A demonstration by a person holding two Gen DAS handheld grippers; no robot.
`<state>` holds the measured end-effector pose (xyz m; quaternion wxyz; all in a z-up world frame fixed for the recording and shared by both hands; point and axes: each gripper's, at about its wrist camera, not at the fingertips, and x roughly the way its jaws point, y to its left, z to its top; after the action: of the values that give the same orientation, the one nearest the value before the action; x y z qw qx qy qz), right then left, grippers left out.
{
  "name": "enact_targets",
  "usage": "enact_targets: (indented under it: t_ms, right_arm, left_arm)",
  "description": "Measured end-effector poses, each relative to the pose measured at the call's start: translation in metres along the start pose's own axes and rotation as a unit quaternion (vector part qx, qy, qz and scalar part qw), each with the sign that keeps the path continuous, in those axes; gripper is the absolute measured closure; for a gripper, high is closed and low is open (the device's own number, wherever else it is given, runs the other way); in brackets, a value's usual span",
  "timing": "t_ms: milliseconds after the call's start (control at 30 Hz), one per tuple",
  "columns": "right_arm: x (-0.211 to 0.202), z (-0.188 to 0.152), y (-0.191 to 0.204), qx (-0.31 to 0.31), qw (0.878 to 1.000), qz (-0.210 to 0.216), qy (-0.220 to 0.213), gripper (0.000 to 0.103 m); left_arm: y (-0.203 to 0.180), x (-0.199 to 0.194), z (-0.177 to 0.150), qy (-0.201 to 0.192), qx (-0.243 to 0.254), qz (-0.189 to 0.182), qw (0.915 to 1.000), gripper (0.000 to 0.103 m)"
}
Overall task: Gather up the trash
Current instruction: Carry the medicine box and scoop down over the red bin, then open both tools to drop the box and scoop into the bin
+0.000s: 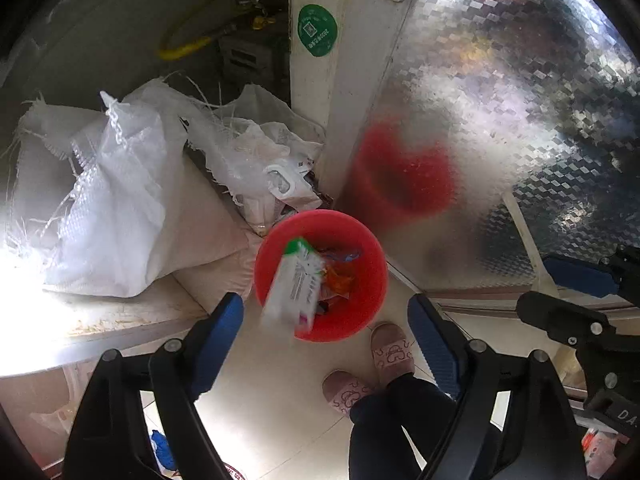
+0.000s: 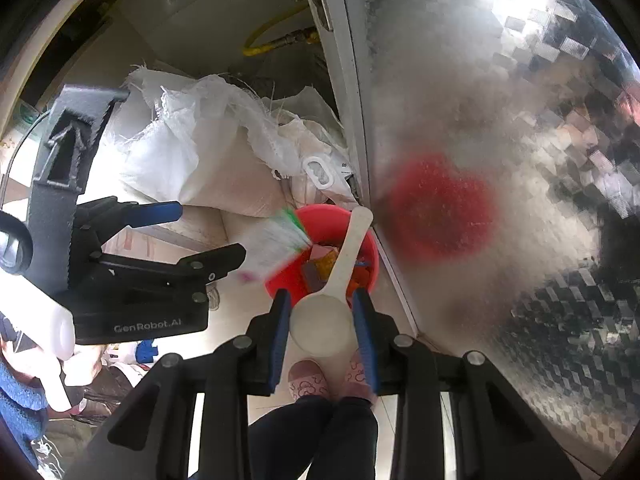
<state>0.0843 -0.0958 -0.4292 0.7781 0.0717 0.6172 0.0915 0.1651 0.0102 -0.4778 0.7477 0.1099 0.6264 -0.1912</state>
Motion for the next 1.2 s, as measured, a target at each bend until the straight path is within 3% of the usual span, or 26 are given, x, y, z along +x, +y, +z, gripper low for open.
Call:
enact_targets:
  t_ms: [233, 800, 1200]
  right_arm:
    - [0.012, 0.007, 0.014, -0.029, 1.000, 0.005, 0.010, 0.074]
    - [0.046, 0.022, 0.074, -0.146, 0.988, 0.035, 0.042, 0.074]
    - [0.054, 0.026, 0.085, -0.168, 0.985, 0.022, 0.038, 0.074]
  left_arm:
    - [0.007, -0.009, -0.023, 0.008, -0.005, 0.009, 0.9999, 0.020]
    - [0.072, -0.016, -0.071, 0.015, -0.141, 0.031, 0.9894, 0.020]
    - [0.079, -0.013, -0.076, 0.013, -0.155, 0.043, 0.9869, 0.020]
